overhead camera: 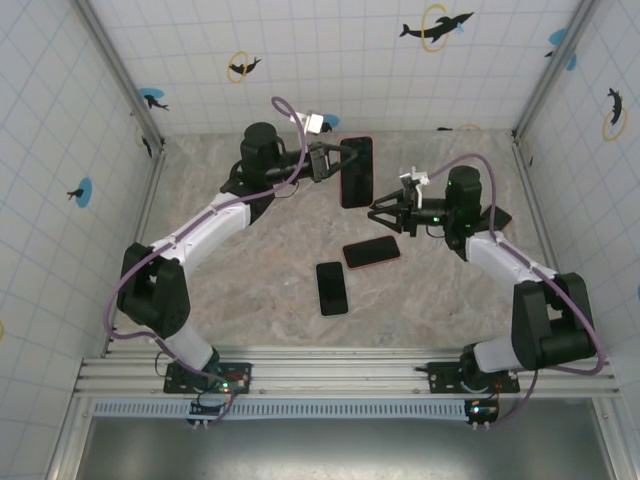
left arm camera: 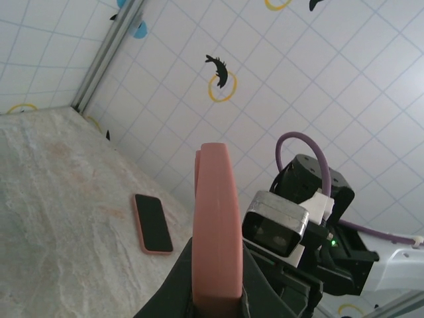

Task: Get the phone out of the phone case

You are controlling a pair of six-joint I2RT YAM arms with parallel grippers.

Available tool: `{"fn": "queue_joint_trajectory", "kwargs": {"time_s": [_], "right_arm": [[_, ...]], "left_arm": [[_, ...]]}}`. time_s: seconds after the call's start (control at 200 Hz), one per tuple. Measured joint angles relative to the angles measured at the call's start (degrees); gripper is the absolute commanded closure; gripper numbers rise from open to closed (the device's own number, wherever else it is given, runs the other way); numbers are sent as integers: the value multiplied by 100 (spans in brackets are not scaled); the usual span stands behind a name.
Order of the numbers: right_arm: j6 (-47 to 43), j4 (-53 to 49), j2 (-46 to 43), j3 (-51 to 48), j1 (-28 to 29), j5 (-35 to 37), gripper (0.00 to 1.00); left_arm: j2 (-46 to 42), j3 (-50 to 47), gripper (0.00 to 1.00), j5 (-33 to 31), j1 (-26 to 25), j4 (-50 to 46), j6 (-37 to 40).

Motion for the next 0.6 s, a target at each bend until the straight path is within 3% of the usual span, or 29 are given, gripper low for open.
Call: {"fn": "queue_joint_trajectory", "kwargs": {"time_s": [0.601], "right_arm": [[-540, -302, 459, 461, 131, -321, 73]], "left_arm": [[-74, 0, 95, 195, 0, -92, 173]]}}
